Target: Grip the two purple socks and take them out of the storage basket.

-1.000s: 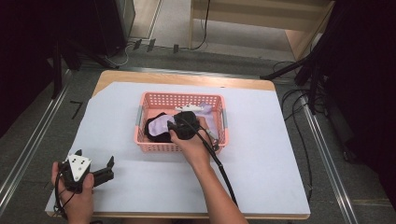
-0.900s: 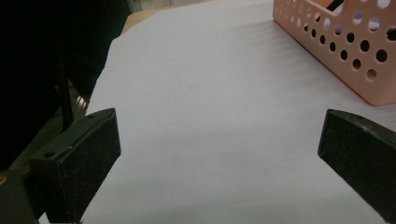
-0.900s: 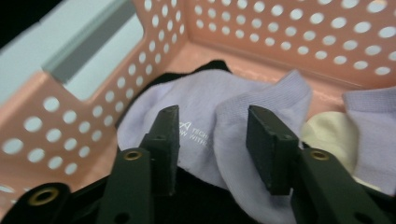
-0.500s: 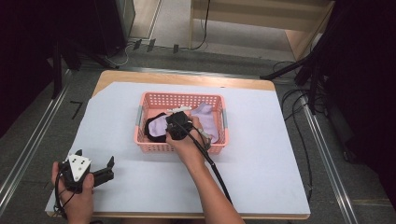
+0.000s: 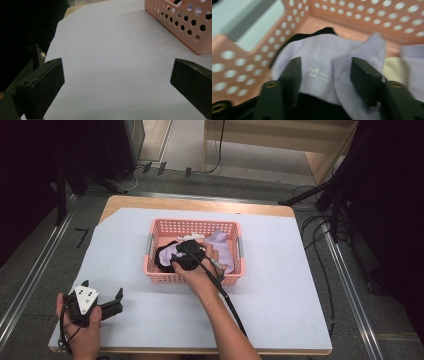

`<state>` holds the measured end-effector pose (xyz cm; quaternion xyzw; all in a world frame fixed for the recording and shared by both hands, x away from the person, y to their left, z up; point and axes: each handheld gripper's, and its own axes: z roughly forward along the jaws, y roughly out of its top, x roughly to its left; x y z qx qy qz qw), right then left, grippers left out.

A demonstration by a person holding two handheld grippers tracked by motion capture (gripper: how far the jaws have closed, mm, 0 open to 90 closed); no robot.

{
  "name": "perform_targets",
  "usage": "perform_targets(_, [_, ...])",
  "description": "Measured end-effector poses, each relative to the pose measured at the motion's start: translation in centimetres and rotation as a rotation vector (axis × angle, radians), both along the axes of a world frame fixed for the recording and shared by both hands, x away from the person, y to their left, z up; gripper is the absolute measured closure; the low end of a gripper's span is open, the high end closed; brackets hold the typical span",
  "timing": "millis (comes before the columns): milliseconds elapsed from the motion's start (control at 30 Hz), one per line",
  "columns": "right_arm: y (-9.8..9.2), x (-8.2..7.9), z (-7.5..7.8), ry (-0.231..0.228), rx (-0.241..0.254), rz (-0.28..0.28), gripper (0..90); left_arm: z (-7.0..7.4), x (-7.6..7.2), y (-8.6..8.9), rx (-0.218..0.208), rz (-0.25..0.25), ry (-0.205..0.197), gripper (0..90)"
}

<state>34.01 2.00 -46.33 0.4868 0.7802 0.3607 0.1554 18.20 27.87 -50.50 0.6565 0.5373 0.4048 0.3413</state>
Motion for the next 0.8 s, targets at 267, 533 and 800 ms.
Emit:
perform_targets(267, [0.2,0.5,-0.3,0.079,-0.079,0.009,81.3,0.0,0.0,0.1,-0.005,-0.004,-0.001,0.1])
perform_targets(533, [-1.0,0.5,0.5,0.070,0.054,-0.017,90.0,0.0,0.0,0.1,-0.007,-0.005,0.000,0.1])
perform_targets(800, [0.1,0.7,-0.2,0.035,-0.011,-0.018,35.5,0.0,0.0,0.0,-0.003,-0.005,-0.002,0.1])
